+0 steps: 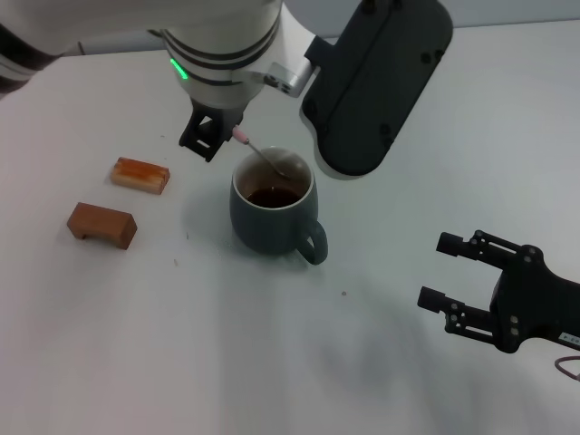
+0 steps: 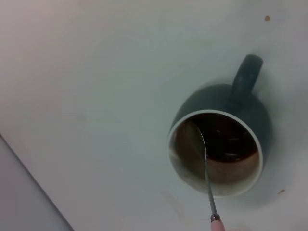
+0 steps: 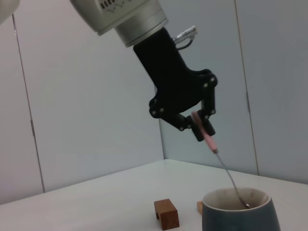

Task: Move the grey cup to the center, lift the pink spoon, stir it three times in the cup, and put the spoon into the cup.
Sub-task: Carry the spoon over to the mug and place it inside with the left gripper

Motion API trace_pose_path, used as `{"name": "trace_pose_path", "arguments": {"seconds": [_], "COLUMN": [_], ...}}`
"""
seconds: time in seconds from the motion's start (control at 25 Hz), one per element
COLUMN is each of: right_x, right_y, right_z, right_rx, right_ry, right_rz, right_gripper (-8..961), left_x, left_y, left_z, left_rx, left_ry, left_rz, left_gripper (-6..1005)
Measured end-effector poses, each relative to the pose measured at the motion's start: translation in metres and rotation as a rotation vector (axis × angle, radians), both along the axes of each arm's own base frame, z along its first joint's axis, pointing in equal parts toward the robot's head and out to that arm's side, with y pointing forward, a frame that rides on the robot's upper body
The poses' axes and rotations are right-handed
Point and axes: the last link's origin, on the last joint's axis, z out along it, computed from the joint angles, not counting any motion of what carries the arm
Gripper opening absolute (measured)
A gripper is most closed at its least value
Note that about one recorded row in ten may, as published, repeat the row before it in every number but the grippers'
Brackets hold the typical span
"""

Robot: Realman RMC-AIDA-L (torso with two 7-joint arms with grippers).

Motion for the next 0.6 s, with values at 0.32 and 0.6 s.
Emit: {"name": "trace_pose_path", "arguments": {"seconds": [0.32, 0.6], "right_x": [0.001, -0.001], "right_y": [-0.001, 0.002], "right_z": [0.0, 0.001], "right_rx": [-0.001, 0.0], "right_ry": [-0.002, -0.003], "right_rz": [-0.003, 0.006], "right_gripper": [742, 742], "left_x": [0.001, -0.011], "left_y": [-0.005, -0.008], "left_z": [-0.006, 0.0], "left_rx": [-0.021, -0.008], "left_ry": [0.025, 0.049], "left_rz": [-0.035, 0.034], "left_gripper": [243, 248]}}
